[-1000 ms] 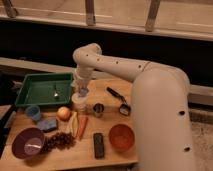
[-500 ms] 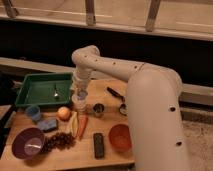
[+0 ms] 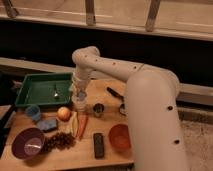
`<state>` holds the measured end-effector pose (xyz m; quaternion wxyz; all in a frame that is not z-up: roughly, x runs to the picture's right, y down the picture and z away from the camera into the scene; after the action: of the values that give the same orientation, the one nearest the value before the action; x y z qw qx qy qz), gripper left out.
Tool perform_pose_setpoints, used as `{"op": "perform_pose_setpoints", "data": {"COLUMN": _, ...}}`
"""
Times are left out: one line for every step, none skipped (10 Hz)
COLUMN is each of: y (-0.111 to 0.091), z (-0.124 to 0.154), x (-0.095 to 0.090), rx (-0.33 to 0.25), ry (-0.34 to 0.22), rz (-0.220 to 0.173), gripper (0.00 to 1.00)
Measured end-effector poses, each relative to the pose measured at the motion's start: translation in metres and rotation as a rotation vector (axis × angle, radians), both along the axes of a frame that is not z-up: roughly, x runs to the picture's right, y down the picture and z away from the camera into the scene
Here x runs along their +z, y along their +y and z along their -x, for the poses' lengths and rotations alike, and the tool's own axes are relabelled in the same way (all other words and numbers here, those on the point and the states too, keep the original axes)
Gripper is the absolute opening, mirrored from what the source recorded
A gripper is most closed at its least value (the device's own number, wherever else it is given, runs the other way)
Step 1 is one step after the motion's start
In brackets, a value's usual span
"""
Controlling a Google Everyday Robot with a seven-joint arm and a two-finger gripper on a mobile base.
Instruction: Place towel in paper cup
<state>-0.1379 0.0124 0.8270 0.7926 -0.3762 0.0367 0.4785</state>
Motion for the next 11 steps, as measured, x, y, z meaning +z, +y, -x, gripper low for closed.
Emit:
{"op": "perform_pose_setpoints", "data": {"y": -0.001, "z": 0.000, "x": 0.000, "rx": 0.003, "ry": -0.004, "rz": 0.001, "gripper": 0.73}}
{"op": "perform_pose_setpoints", "data": {"y": -0.001, "z": 0.000, "x": -0.001, "rx": 0.004, "ry": -0.008, "rz": 0.002, "gripper": 0.73}}
{"op": "perform_pose_setpoints", "data": {"y": -0.001, "z": 0.002, "x": -0.001, "rx": 0.003, "ry": -0.013, "rz": 0.004, "gripper": 0.73}}
{"op": "perform_pose_setpoints", "data": {"y": -0.001, "z": 0.002, "x": -0.002, "rx": 0.004, "ry": -0.015, "rz": 0.004, "gripper": 0.73}}
{"op": "perform_pose_setpoints", "data": {"y": -0.003, "z": 0.000, "x": -0.002, "rx": 0.006, "ry": -0.011, "rz": -0.002, "gripper": 0.73}}
{"op": "perform_pose_setpoints", "data": {"y": -0.007, "z": -0.003, "x": -0.002, "rx": 0.011, "ry": -0.004, "rz": -0.013, "gripper": 0.73}}
{"op": "perform_pose_setpoints", "data": {"y": -0.016, "z": -0.010, "x": 0.001, "rx": 0.023, "ry": 0.017, "rz": -0.034, "gripper": 0.73}}
{"op": "perform_pose_setpoints", "data": {"y": -0.025, "z": -0.016, "x": 0.003, "rx": 0.035, "ry": 0.036, "rz": -0.055, "gripper": 0.73}}
{"op": "perform_pose_setpoints", "data": {"y": -0.038, "z": -0.029, "x": 0.006, "rx": 0.053, "ry": 0.070, "rz": -0.085, "gripper": 0.73}}
{"op": "perform_pose_setpoints", "data": {"y": -0.051, "z": -0.044, "x": 0.008, "rx": 0.080, "ry": 0.106, "rz": -0.119, "gripper": 0.73}}
{"op": "perform_pose_setpoints", "data": {"y": -0.060, "z": -0.058, "x": 0.007, "rx": 0.114, "ry": 0.142, "rz": -0.142, "gripper": 0.73}}
